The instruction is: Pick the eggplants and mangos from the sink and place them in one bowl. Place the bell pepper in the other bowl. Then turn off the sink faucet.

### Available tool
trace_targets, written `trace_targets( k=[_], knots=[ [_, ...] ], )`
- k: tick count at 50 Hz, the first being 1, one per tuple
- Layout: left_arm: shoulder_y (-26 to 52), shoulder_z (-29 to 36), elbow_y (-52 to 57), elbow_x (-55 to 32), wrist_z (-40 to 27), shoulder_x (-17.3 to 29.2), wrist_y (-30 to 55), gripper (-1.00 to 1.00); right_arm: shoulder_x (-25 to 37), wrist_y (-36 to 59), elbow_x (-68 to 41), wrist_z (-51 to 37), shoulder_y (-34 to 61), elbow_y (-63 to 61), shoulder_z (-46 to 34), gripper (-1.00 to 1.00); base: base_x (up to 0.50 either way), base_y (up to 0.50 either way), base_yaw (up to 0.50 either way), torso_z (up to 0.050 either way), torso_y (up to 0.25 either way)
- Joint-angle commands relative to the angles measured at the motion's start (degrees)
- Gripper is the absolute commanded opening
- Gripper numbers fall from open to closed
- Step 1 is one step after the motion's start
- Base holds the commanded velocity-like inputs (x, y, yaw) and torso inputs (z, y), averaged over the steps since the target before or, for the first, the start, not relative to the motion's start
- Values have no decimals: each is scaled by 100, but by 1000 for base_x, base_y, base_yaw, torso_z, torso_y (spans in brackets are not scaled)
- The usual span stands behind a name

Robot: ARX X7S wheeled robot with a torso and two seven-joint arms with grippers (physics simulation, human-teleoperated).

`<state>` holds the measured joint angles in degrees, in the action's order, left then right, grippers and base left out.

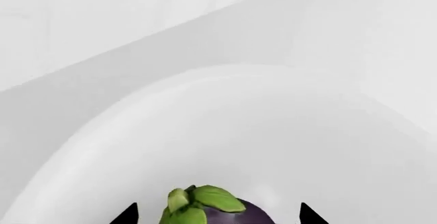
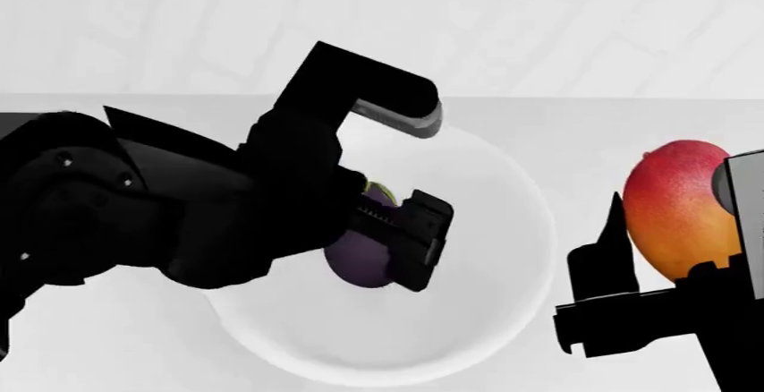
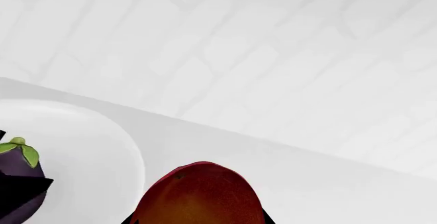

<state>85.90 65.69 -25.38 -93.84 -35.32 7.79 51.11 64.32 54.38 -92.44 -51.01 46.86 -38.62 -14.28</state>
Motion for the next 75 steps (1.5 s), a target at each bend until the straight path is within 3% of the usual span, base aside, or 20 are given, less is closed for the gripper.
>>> trace_targets(
  k=[1, 6, 9, 10, 13, 19, 24, 25, 26, 27, 28, 36, 43, 46, 58, 75],
  knots=[
    [369, -569, 792, -600, -532, 352, 46, 100, -20, 6, 282, 326, -8, -75, 84, -100, 0, 0, 0, 0, 0],
    [472, -1025, 1502, -602, -995, 958, -320, 100, -8, 217, -75, 520, 181, 54, -48, -100, 0, 0, 0, 0, 0],
    [615, -1212, 1935, -323, -979, 1580, -429, 100, -4, 401, -178, 850, 326, 100, -149, -100, 0, 0, 0, 0, 3],
    [551, -1254, 2074, -394, -1072, 1638, -457, 100, -4, 441, -187, 902, 359, 106, -171, -100, 0, 0, 0, 0, 0],
    [354, -1493, 2942, -424, -1259, 2516, -504, 100, -12, 629, -291, 1162, 510, 157, -273, -100, 0, 0, 0, 0, 0],
    [-515, -1643, 3897, -130, -1323, 3658, -843, 100, -26, 930, -235, 1707, 727, 155, -416, -100, 0, 0, 0, 0, 0],
    [-913, -1817, 4146, 36, -1437, 4006, -1249, 100, -26, 947, -51, 2049, 731, 93, -411, -100, 0, 0, 0, 0, 0],
    [-995, -1824, 4215, 170, -1392, 4100, -1315, 100, -886, 1806, 808, 2211, 1590, 953, -1271, -100, 0, 0, 0, 0, 0],
    [-1049, -1826, 4236, 191, -1346, 4148, -1339, 100, -1745, 1918, 1668, 3070, 2450, 1812, -2130, -100, 0, 0, 0, 0, 0],
    [-1157, -1821, 4288, 198, -1368, 4183, -1393, 100, -2604, 1776, 2311, 3244, 3309, 2671, -2567, -100, 0, 0, 0, 0, 0],
    [-1208, -1820, 4286, 248, -1350, 4213, -1429, 100, -2843, 1774, 2315, 3099, 4165, 3526, -2505, -100, 0, 0, 3, 0, 0],
    [-1317, -1860, 4503, 490, -1443, 4312, -1591, 100, -2784, 1581, 2257, 2616, 3866, 3303, -2285, -100, 0, 0, 0, 0, 0],
    [-1442, -1861, 4671, 550, -1542, 4407, -1653, 100, -2907, 1627, 2119, 2738, 3698, 3485, -2371, -100, 0, 0, 0, 0, 0],
    [-1537, -1886, 4663, 575, -1502, 4499, -1723, 100, -2625, 1798, 1605, 2599, 3496, 3138, -2140, -100, 0, 0, 0, 0, 0],
    [-1905, -1939, 4778, 664, -1466, 4766, -1981, 100, -3235, 1868, 1994, 3516, 3568, 4198, -2864, -100, 0, 0, 0, 0, 0],
    [-2119, -1980, 4746, 721, -1337, 4926, -2139, 100, -3530, 2124, 2661, 4385, 3847, 4956, -3976, -100, 0, 0, 0, 0, 0]
  ],
)
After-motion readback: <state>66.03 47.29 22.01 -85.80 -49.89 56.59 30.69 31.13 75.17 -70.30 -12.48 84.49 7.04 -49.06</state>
